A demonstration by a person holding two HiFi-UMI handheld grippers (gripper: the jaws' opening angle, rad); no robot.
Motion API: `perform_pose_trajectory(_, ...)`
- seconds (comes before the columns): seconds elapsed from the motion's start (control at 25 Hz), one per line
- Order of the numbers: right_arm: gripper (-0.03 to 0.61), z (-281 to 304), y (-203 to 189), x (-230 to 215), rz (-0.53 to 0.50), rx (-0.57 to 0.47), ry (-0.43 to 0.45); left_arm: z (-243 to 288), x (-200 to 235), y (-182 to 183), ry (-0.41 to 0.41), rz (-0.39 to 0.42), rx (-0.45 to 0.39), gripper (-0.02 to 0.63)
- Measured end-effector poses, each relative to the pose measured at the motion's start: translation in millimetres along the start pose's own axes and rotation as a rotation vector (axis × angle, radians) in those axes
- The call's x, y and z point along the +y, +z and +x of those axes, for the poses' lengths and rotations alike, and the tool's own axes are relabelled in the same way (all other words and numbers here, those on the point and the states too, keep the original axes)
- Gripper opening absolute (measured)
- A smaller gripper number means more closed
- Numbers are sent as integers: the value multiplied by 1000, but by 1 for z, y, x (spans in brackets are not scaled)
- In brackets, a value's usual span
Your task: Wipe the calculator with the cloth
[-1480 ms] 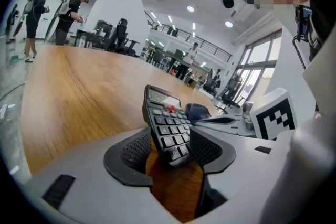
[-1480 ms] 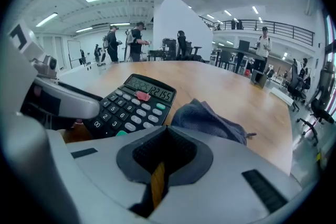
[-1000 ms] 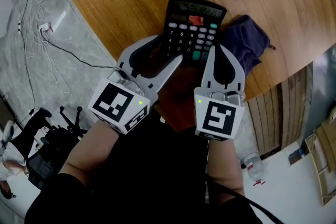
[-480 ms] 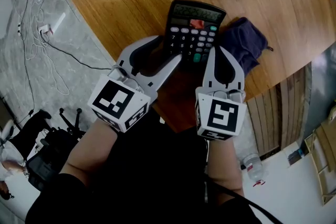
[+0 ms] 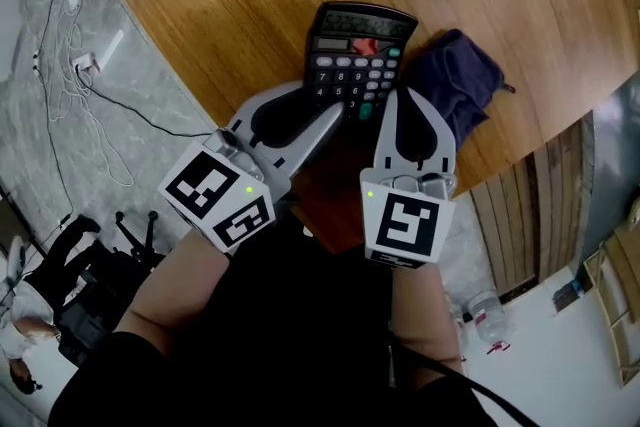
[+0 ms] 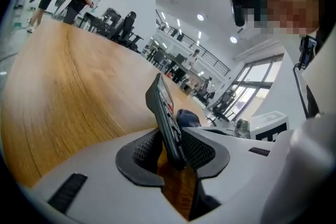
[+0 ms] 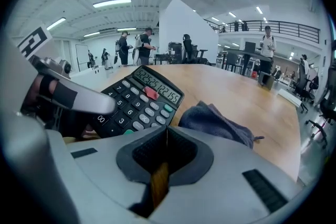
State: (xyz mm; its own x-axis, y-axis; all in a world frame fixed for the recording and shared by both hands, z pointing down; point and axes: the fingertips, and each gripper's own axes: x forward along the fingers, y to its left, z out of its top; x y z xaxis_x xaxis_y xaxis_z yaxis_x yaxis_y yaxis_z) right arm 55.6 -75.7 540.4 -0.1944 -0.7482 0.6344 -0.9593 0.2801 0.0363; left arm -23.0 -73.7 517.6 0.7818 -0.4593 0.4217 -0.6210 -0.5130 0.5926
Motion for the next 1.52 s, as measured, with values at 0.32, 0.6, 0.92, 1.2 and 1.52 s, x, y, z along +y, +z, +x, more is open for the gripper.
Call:
perform_pose_trajectory(0.32, 26, -23, 27, -20, 53, -47, -34, -11, -3, 15, -72, -133, -110, 70)
perform_pose_trajectory(0.6, 152, -15, -5, -50, 37, 108, -87, -13, -3, 17, -94, -199, -131, 69)
perform_pose_trajectory(0.92, 121, -3, -18, -55, 122, 81, -35, -13, -4, 17, -110, -237, -133, 69)
perform_pose_trajectory(1.2, 75, -24, 1, -61, 207, -14, -4, -14, -5, 15, -108, -257, -142, 69)
perform_pose_trajectory(1.52, 74, -72, 85, -23, 153, -269, 65, -26, -15, 13, -111, -239, -146, 69)
